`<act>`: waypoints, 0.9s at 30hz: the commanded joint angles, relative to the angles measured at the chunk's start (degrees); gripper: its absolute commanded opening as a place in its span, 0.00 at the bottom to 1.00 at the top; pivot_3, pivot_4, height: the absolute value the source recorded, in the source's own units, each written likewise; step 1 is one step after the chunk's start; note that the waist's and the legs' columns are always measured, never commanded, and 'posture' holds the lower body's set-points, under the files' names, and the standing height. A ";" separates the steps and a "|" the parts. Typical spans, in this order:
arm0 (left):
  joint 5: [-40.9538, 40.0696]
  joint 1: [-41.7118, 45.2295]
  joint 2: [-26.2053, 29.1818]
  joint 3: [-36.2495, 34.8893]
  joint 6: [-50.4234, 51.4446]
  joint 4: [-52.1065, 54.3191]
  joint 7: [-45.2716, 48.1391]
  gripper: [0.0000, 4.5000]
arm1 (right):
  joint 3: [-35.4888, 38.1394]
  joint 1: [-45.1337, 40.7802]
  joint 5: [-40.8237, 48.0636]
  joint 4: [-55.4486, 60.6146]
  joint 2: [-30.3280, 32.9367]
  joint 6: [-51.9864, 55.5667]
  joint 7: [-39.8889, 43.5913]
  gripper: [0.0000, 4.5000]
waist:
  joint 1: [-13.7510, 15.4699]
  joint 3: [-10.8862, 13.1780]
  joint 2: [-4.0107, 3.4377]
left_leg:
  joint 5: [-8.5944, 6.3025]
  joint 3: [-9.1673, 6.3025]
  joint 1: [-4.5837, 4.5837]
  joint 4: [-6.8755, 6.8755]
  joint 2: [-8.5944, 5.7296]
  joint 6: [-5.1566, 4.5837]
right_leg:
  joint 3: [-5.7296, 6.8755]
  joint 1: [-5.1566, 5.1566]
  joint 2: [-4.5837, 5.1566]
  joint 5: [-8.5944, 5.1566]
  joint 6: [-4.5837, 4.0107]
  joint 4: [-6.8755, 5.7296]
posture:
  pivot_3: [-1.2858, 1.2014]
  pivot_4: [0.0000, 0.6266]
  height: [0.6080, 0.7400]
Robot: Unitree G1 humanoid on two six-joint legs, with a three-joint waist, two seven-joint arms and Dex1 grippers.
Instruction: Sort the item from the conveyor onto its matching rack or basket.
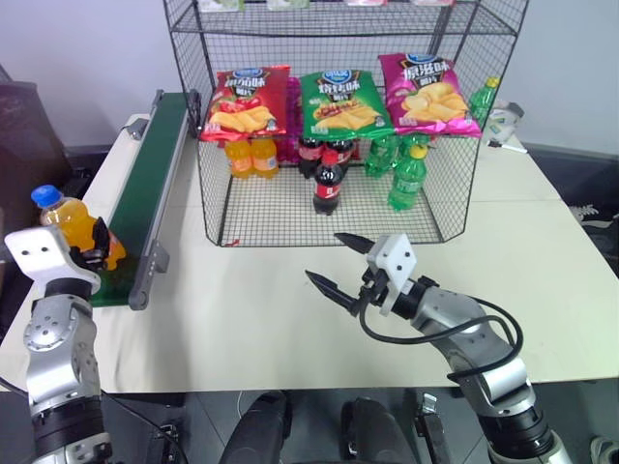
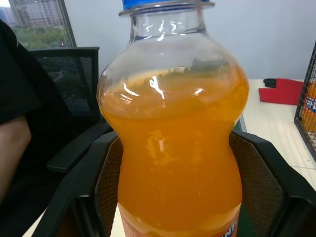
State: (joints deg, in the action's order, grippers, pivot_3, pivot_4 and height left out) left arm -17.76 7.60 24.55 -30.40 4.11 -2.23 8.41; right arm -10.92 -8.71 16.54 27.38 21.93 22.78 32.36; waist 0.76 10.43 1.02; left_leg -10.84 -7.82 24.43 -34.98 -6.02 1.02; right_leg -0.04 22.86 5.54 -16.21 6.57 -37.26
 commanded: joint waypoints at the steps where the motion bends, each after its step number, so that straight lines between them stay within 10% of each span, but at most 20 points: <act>1: -2.13 0.40 0.61 -0.42 -0.64 4.13 1.74 0.61 | 0.67 -0.86 0.81 3.45 -0.14 -0.14 -0.02 1.00 | 0.05 0.00 0.00 | 0.00 0.00 0.00 -0.01 0.00 0.00 | 0.00 0.00 0.00 0.00 0.00 0.00 | 0.52 0.24 1.00; 19: -13.86 6.77 3.74 8.32 12.63 18.64 12.96 0.61 | 2.24 -0.32 1.52 3.63 0.57 -0.11 0.73 1.00 | -0.12 0.02 0.04 | 0.00 0.00 0.02 0.00 0.00 0.00 | 0.01 0.00 -0.01 0.00 0.00 0.01 | 0.52 0.24 1.00; 27: -6.96 12.90 -2.66 19.68 10.86 9.89 12.33 0.61 | 3.50 1.80 0.12 5.77 1.10 0.31 -1.66 1.00 | 0.12 0.02 0.04 | 0.01 0.00 0.02 -0.02 -0.01 -0.01 | 0.01 -0.09 -0.03 0.01 0.01 -0.01 | 0.52 0.24 1.00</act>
State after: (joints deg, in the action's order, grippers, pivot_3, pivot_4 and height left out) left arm -26.25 18.31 22.48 -11.32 18.42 8.31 21.10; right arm -8.82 -6.92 16.86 29.69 22.65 23.40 31.43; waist 0.87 10.45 1.06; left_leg -10.82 -7.82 24.45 -35.02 -6.05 1.01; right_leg -0.02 22.76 5.52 -16.20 6.58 -37.27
